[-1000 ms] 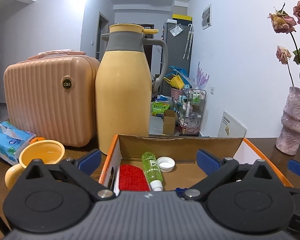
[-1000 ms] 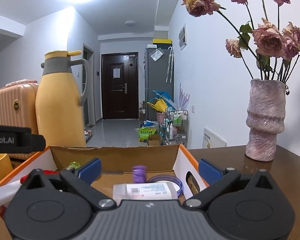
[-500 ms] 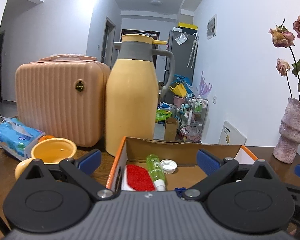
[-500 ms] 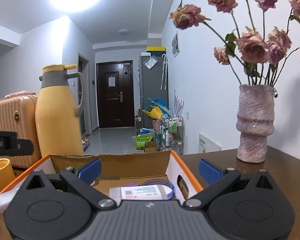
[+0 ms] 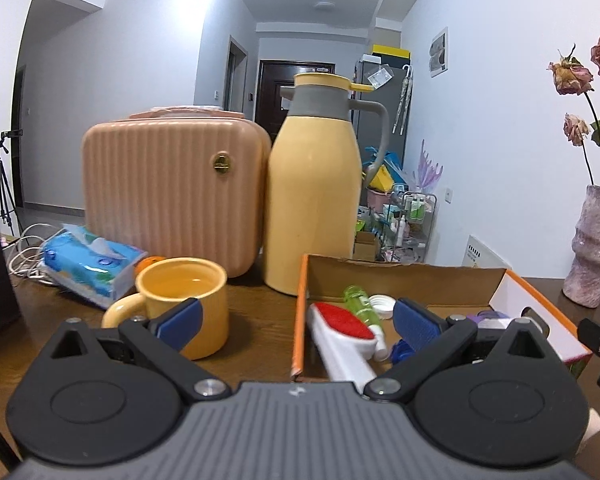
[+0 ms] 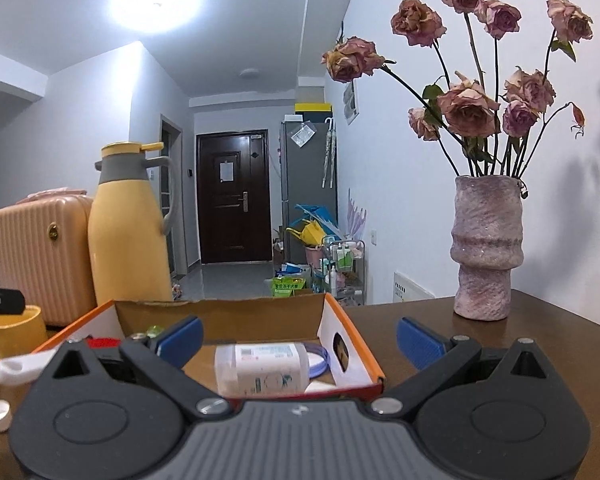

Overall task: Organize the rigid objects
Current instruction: 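Withdraw both tools from the cardboard box back over the table items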

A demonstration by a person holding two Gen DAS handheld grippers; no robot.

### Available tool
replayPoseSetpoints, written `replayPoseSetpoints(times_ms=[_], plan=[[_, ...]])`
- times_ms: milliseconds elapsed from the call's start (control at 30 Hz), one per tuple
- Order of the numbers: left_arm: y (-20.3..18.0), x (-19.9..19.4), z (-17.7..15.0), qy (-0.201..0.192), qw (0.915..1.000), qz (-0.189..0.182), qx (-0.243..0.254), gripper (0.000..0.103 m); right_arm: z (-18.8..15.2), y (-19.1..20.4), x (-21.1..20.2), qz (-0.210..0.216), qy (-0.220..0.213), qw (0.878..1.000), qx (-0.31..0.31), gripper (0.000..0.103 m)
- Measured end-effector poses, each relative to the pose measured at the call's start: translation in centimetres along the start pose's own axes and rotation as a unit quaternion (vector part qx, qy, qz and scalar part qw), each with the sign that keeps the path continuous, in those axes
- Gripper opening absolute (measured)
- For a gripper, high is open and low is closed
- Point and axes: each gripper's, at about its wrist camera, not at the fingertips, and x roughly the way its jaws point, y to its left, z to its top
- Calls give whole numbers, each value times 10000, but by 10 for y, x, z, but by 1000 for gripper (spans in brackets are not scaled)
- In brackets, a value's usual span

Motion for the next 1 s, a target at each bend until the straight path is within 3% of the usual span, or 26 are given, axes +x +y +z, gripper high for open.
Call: replayPoseSetpoints(times_ms=[1000], plan=[[52,-74,-45,379,9987,-190,280,103,-35,19,-96,370,435,9973,-464,103]])
